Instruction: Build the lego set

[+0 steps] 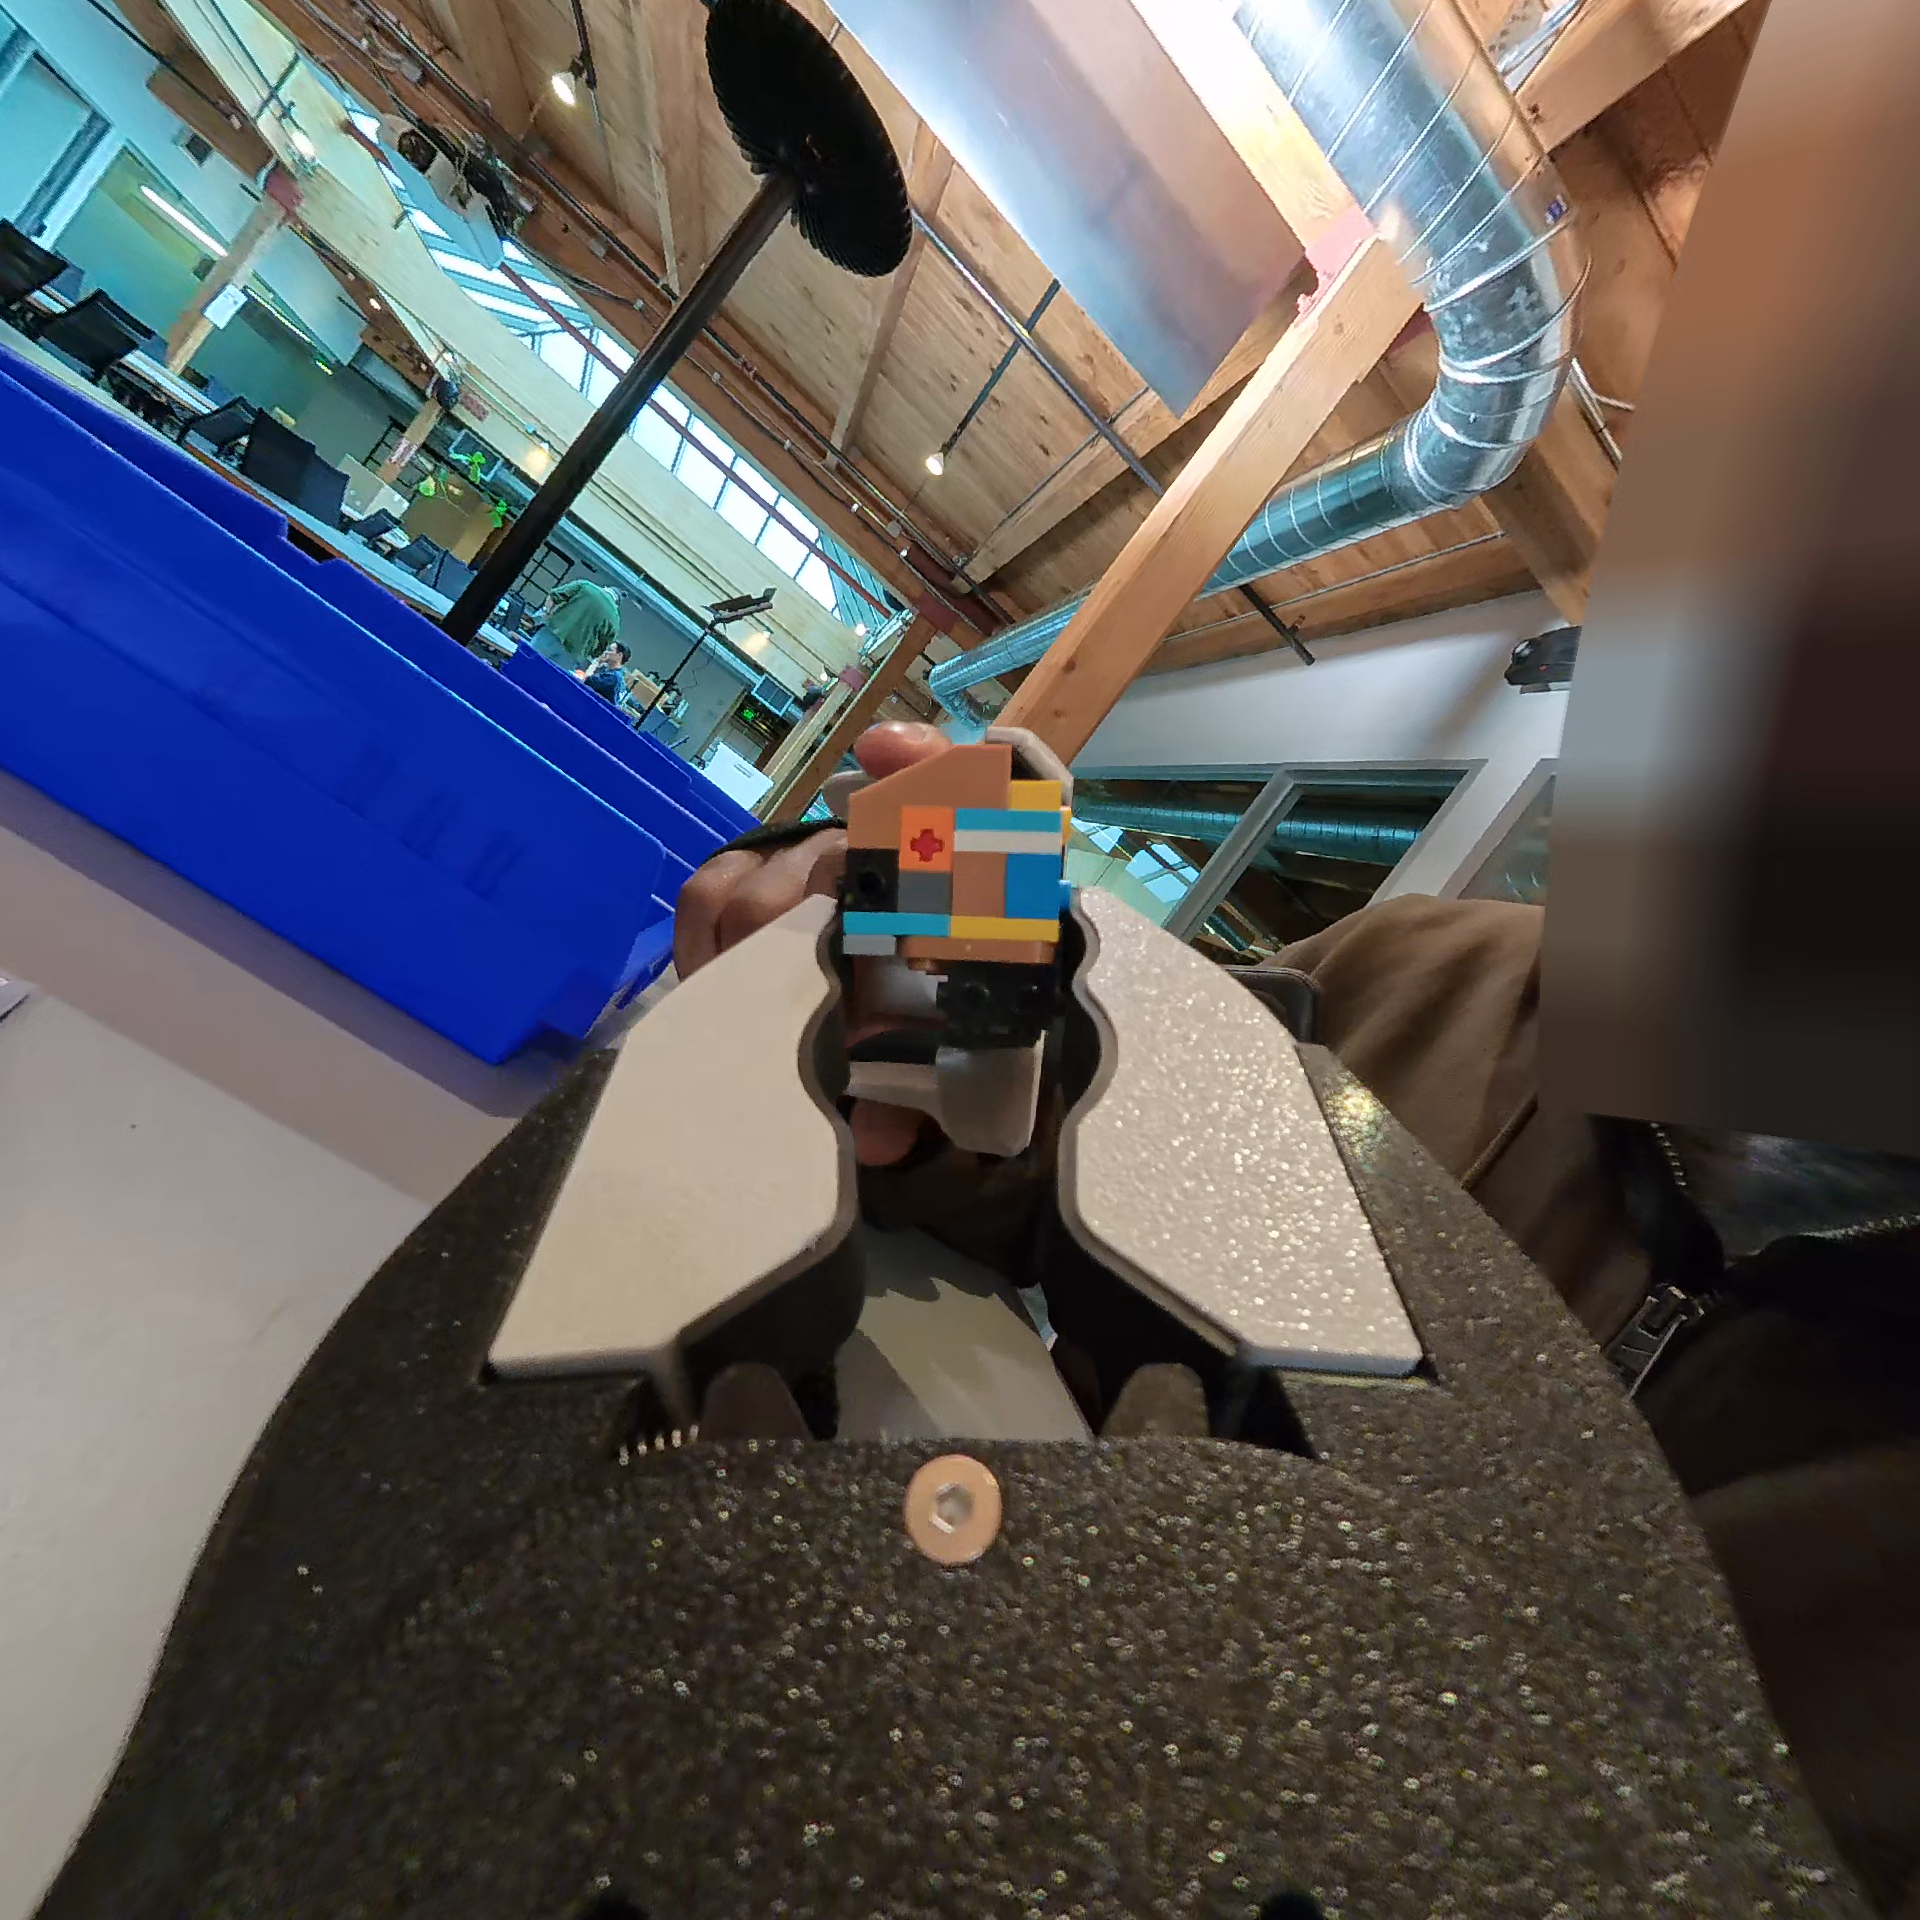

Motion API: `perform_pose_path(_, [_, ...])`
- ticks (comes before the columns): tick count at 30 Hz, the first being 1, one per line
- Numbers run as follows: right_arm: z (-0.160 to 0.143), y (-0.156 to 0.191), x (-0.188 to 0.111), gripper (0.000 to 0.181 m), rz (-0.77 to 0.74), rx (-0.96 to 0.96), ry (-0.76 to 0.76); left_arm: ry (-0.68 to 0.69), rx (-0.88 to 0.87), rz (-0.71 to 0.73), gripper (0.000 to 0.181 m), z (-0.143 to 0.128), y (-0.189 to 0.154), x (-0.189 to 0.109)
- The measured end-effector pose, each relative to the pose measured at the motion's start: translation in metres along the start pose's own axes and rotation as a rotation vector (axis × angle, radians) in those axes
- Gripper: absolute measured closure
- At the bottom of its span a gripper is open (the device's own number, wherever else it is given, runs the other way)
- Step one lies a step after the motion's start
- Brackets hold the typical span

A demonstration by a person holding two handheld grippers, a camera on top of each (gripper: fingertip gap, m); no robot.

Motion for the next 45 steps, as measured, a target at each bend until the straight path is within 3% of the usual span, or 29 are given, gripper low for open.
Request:
perform_pose_path(1, [0.0, 0.0, -0.001, 0.133, -0.001, -0.005, -0.001, 0.004, 0.004, 0.001, 0.143, 0.0, 0.0, 0.0])
perform_pose_path(17, [-0.003, -0.008, -0.007, 0.133, -0.006, 0.033, -0.075, 0.106, -0.045, -0.04, 0.139, 0.0, 0.0, 0.004])
perform_pose_path(24, [-0.006, -0.005, -0.005, 0.133, -0.002, 0.034, -0.054, 0.047, -0.015, -0.001, 0.145, -0.002, 0.0, 0.004])
perform_pose_path(32, [-0.005, -0.001, 0.001, 0.109, -0.016, -0.059, 0.07, 0.085, 0.295, 0.28, 0.146, 0.015, -0.005, -0.002])
perform_pose_path(39, [0.004, 0.005, 0.004, 0.115, -0.001, -0.036, 0.105, 0.231, 0.677, 0.469, 0.146, 0.016, -0.018, 0.005])
perform_pose_path(45, [0.005, 0.001, 0.003, 0.12, 0.019, 0.046, 0.102, 0.206, 0.708, 0.477, 0.146, 0.017, -0.02, 0.004])
Point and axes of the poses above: each gripper's, where its closed fingertips meet, x out along the fingers, z out of its top, y = z × x across the jaws, the point moved 9 cm from there along -x, back along the fingers, and after that the axes turned 11 degrees about x, right-handed, at the moved point
